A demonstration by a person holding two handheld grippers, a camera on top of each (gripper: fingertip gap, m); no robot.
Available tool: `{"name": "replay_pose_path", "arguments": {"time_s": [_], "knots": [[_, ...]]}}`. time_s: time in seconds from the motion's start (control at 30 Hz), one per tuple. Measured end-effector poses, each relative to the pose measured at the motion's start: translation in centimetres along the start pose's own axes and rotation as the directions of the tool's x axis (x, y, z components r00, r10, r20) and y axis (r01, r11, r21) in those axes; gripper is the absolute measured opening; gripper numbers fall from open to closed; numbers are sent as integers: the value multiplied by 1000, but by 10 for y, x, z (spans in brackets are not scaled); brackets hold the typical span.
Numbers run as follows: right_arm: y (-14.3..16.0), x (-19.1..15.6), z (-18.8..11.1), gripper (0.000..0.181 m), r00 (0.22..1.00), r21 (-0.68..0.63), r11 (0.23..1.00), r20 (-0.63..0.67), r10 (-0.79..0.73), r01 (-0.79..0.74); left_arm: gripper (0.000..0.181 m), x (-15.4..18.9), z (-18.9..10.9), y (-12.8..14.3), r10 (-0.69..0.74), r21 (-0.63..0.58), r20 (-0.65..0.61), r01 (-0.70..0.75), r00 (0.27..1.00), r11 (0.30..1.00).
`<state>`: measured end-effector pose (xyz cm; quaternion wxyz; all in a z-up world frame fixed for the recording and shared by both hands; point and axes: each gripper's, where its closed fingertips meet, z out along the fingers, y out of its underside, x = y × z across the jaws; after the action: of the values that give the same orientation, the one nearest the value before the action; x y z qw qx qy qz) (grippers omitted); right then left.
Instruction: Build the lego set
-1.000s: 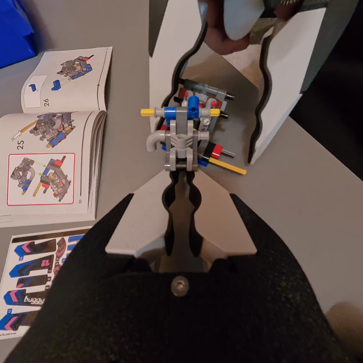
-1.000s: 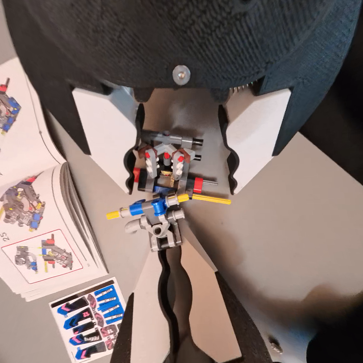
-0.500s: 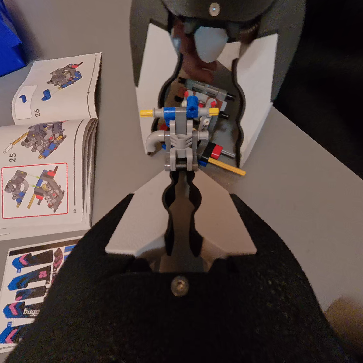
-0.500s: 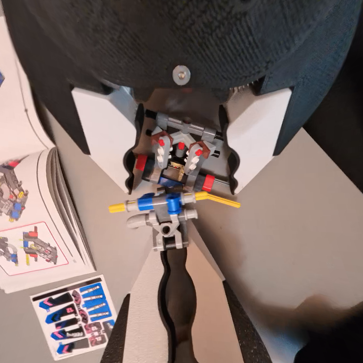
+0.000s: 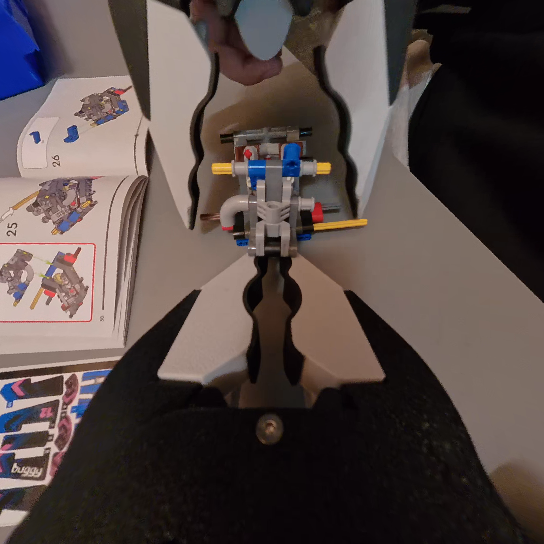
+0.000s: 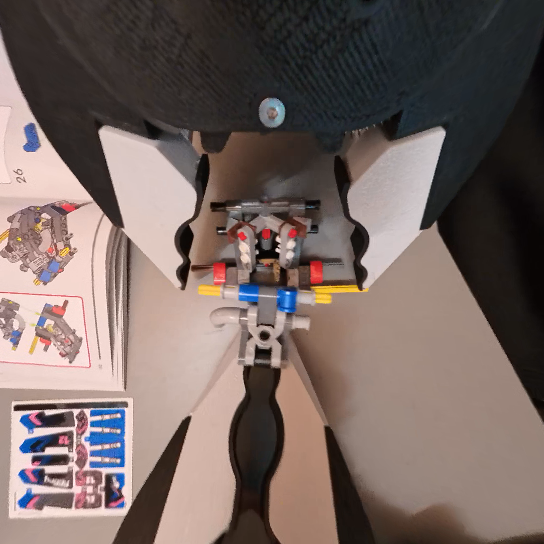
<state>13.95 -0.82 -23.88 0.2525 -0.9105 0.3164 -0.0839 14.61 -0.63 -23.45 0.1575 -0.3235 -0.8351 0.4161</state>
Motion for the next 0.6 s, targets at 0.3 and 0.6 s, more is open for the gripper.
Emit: {"name": "replay_pose_path", "arguments": {"time_s": [0.3, 0.6], "knots": [[0, -9, 10, 104, 997, -29, 998, -64, 50, -52, 4, 3, -1, 1, -13, 8, -11, 13, 1000, 1000], [13, 6, 2, 100, 994, -40, 998, -101, 37, -41, 4, 7, 3, -2, 24, -27, -36, -25, 999, 999]]}}
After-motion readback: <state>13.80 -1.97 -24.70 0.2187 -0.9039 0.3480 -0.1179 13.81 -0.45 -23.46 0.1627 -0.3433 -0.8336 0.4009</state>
